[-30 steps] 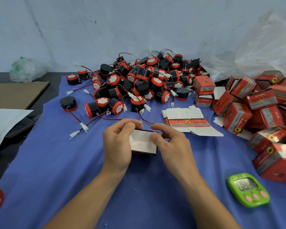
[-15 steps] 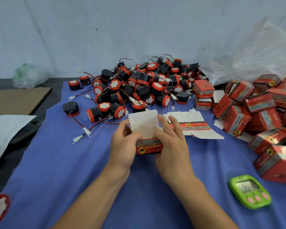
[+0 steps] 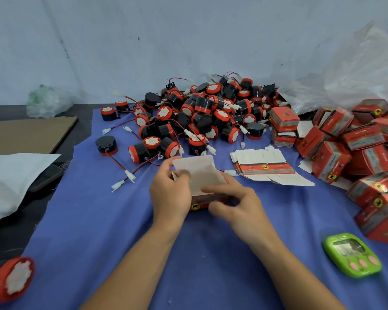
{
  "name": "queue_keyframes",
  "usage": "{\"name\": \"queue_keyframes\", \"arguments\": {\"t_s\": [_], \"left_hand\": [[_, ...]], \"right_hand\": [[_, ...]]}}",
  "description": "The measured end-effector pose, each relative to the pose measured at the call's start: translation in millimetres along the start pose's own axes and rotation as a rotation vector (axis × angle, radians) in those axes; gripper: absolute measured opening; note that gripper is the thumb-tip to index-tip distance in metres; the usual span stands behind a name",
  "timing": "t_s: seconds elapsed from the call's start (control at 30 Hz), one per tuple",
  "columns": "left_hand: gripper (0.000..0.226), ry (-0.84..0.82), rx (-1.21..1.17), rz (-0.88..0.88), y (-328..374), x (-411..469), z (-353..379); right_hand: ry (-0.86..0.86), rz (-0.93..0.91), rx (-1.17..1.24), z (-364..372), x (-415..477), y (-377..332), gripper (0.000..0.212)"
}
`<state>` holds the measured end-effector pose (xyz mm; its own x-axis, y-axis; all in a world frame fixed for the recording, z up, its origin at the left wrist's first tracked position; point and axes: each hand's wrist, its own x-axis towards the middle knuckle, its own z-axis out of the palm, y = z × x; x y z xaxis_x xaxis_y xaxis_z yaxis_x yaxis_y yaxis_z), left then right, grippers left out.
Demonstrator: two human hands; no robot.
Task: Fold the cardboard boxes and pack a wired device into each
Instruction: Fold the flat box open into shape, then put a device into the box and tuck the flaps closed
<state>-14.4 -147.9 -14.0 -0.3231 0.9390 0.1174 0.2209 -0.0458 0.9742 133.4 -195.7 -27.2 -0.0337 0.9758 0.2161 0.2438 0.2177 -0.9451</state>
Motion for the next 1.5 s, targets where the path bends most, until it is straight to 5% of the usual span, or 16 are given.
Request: {"name": "queue_keyframes", "arguments": {"t_s": [0.13, 0.27, 0.47, 0.6, 0.7, 0.83, 1.03, 1.2, 1.5], "left_hand": [[0.027, 0.099, 0.147, 0.128, 2, -3, -4], [0.022, 0.184, 0.215, 0.171, 4, 5, -14], [0.03, 0.265, 0.208, 0.12, -3, 19, -26], [0.041, 0.335, 0.181, 0.075, -4, 27, -34], [0.037, 0.347, 0.202, 0.053, -8, 32, -35], [0.035, 0.327, 0.25, 0.06, -9, 35, -34], [0.029, 0.244, 0.257, 0.093, -11, 33, -29], [0.029, 0.176, 0.235, 0.098, -9, 22, -17], [0.027, 0.08, 0.231, 0.121, -7, 14, -10]], "right_hand": [[0.252, 0.113, 0.308, -9, 6, -5, 0.014], [0.398, 0.141, 0.109, -22, 34, -12, 0.017], [0.135, 0.102, -0.291, 12, 128, -35, 0.017], [-0.152, 0.101, -0.587, 42, 178, -31, 0.035], [-0.193, 0.115, -0.674, 65, 194, -24, 0.044], [-0.229, 0.151, -0.805, 76, 204, -15, 0.031], [0.207, 0.107, -0.098, 25, 168, -43, 0.053], [0.487, 0.071, 0.48, -56, 122, -78, 0.05], [0.572, -0.101, 0.817, -89, 87, -107, 0.043]]}}
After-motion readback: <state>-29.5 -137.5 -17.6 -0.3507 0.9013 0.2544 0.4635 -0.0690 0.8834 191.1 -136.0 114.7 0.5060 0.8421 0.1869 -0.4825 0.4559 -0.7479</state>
